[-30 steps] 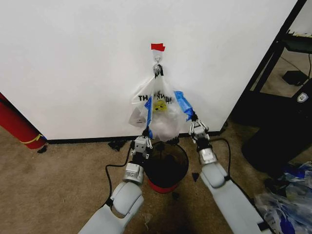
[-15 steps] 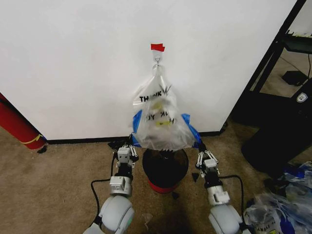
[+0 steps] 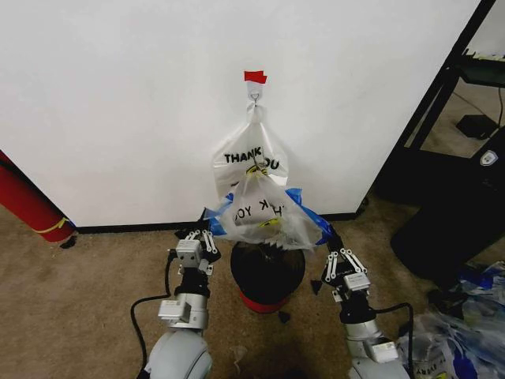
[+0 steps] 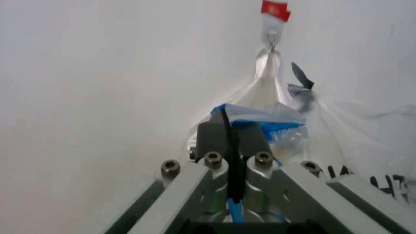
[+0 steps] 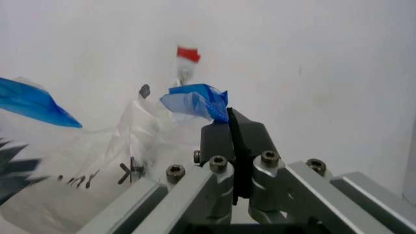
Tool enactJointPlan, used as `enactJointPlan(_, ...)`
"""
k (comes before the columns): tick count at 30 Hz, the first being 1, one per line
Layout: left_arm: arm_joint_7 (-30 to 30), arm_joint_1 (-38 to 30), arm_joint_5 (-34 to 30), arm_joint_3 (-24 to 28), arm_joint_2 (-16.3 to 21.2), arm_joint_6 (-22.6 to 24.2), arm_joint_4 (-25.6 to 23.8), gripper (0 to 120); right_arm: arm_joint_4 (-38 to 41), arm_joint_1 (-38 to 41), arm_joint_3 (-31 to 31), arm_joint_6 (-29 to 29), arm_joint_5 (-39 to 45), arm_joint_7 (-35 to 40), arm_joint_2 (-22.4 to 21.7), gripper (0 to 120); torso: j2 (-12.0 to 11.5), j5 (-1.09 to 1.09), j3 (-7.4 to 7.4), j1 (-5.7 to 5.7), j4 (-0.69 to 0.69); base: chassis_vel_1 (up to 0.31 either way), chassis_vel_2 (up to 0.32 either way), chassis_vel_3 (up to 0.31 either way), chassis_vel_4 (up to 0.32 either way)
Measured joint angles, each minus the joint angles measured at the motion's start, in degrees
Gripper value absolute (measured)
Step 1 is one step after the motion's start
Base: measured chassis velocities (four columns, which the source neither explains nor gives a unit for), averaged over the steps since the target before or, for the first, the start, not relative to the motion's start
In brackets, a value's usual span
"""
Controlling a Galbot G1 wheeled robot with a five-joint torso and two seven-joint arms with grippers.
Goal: Pick up the garbage bag from the wall and place it over the trash bin.
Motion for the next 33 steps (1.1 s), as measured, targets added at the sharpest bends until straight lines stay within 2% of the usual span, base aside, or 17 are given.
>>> enactJointPlan(16,0.27,1.04,-0.14,-2.56,1.17,3.09,-8.36,0,9.34,-0.69,0.26,-0.64,3.76,-1.18,-1.63,0,0.0,0.0,0.0,0.0,0.0,0.0,0.0,0.0,0.0)
enactJointPlan(24,0.29,1.61,-0.16,-1.86,1.33,2.41,-5.67,0,6.76,0.38,1.83,-0.45,4.04,-1.85,-2.61,0,0.0,0.0,0.01,0.0,0.0,0.0,0.0,0.0,0.0)
enactJointPlan(28,0.23,1.82,1.54,-0.99,0.28,0.4,-1.06,0,-0.7,3.4,1.14,2.44,4.0,-3.0,-2.01,0,-0.01,0.0,0.01,0.0,0.0,0.0,0.0,0.0,0.0)
enactJointPlan(33,0.22,1.48,2.08,-1.07,0.13,-0.04,-0.16,0,-5.23,5.5,0.55,4.68,3.88,-3.67,-1.25,0,-0.01,0.0,0.01,0.0,0.0,0.0,0.0,0.0,0.0)
